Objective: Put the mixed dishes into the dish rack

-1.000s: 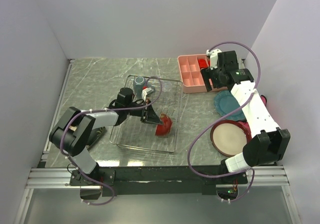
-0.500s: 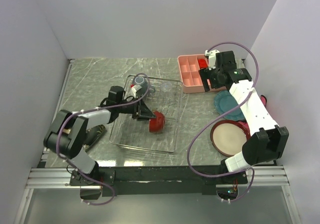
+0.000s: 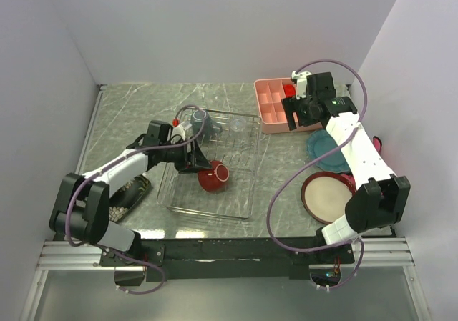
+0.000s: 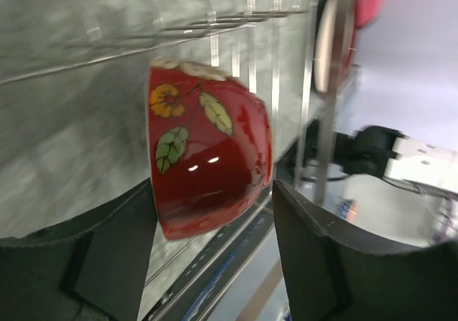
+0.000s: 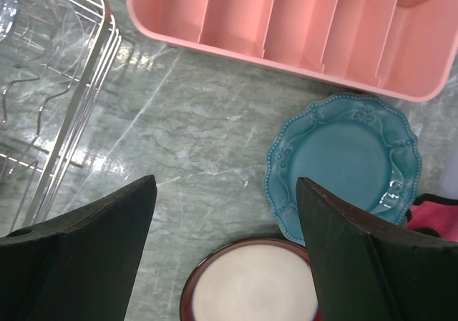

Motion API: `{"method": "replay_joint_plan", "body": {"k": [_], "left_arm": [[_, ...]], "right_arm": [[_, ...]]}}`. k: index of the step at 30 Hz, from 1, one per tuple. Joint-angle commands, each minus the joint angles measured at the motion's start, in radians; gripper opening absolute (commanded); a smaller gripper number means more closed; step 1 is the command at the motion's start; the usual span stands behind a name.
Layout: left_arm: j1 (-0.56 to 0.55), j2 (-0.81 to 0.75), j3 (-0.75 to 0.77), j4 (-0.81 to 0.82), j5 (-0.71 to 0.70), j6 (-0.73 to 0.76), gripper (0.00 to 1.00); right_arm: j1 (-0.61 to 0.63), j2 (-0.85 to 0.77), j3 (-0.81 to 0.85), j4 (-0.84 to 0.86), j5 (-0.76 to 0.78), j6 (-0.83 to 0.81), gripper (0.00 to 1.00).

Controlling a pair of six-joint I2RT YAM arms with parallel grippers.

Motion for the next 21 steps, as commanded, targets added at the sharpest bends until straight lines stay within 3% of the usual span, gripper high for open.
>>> {"method": "replay_joint_plan", "body": {"k": [1, 9, 12, 16, 17, 21], "left_arm": [[0.005, -0.075, 0.112, -0.214, -0.161, 0.112, 0.7], [0.031, -0.126, 0.322, -0.508, -0.434, 0.279, 0.73], [0.071, -0.15, 0.383, -0.582, -0.478, 0.394, 0.74], [0.212, -0.196, 0.467, -0.715, -0.53, 0.566, 0.75], [0.232, -0.2, 0.481, -0.751, -0.554, 0.697, 0.75], [0.375, -0.215, 0.509, -0.861, -0.675, 0.937, 0.75]], "right_arm": [[0.008, -0.011, 0.032, 0.035, -0.042, 0.02, 0.86], [0.019, -0.017, 0.046, 0.009, -0.14, 0.014, 0.85], [0.059, -0.032, 0.055, 0.014, -0.265, -0.02, 0.78], [0.184, -0.055, 0.023, 0.061, -0.279, -0.067, 0.77], [0.23, -0.054, 0.026, 0.063, -0.292, -0.086, 0.77], [0.312, -0.01, 0.068, 0.041, -0.409, -0.109, 0.72]]}}
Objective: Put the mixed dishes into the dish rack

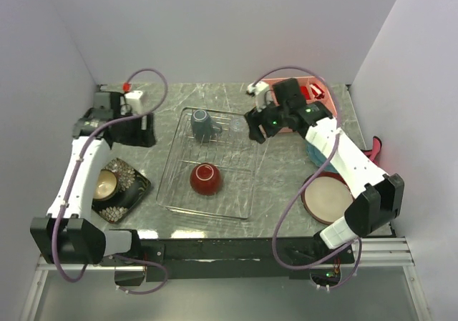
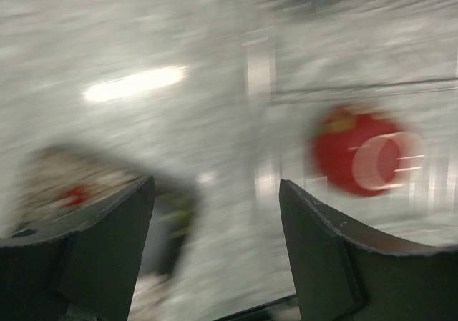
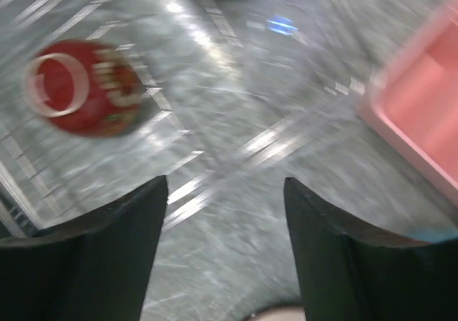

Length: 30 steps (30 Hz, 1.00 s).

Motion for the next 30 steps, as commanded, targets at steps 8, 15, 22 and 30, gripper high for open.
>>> {"method": "replay_joint_plan", "body": {"k": [8, 15, 22, 30], "left_arm": [[0.448, -0.02, -0.034, -0.342, -0.128, 0.68, 0.7], [0.508, -0.066, -0.133, -0.354, -0.132, 0.715, 0.7], [0.547, -0.105, -0.156, -0.365, -0.177, 0.711, 0.7], [0.59, -0.155, -0.176, -0.423, -0.189, 0.76, 0.71]], "right_arm": [[0.216, 0.101, 0.059, -0.074, -0.195, -0.27, 0.25], [0.307, 0.27, 0.079, -0.2, -0.135, -0.421, 0.15], [0.358, 0.374, 0.104, -0.168, -0.104, -0.441, 0.13], [0.434, 0.486, 0.19, -0.14, -0.161, -0.461, 0.13]]}}
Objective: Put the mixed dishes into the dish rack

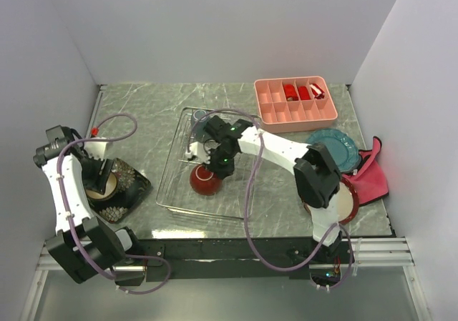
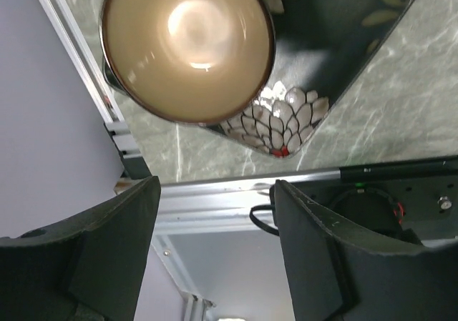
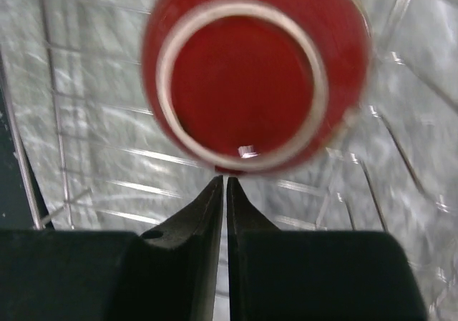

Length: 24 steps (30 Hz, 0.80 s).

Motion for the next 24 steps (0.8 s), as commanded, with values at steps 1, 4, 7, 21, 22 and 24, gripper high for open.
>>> {"method": "replay_joint_plan", "body": {"k": [1, 4, 7, 21, 22, 24], "left_arm": [[0.027, -0.065, -0.015, -0.069, -0.016, 0.092, 0.71], [0.047, -0.092, -0.023, -0.087, -0.043, 0.131, 0.72], [0.055, -0.103, -0.025, -0.106, -0.062, 0.14, 0.72], [0.055, -0.171, -0.11, -0.142, 0.095, 0.516, 0.74], [0.055, -0.15, -0.112, -0.141, 0.104, 0.505, 0.73], [0.055, -0.084, -0.083, -0.139, 0.128, 0.458, 0.72]], "right_arm": [[0.044, 0.051, 0.104, 0.025, -0.057, -0.022, 0.14], [0.061, 0.096, 0.164, 0.045, -0.08, -0.015, 0.14], [0.067, 0.139, 0.23, 0.068, -0.091, 0.004, 0.14], [-0.043, -0.108, 0.137, 0.014, -0.047, 0.048, 0.49], [-0.049, -0.175, 0.115, 0.019, -0.05, 0.045, 0.57], [-0.068, -0.237, 0.063, 0.054, -0.036, 0.071, 0.66]]}}
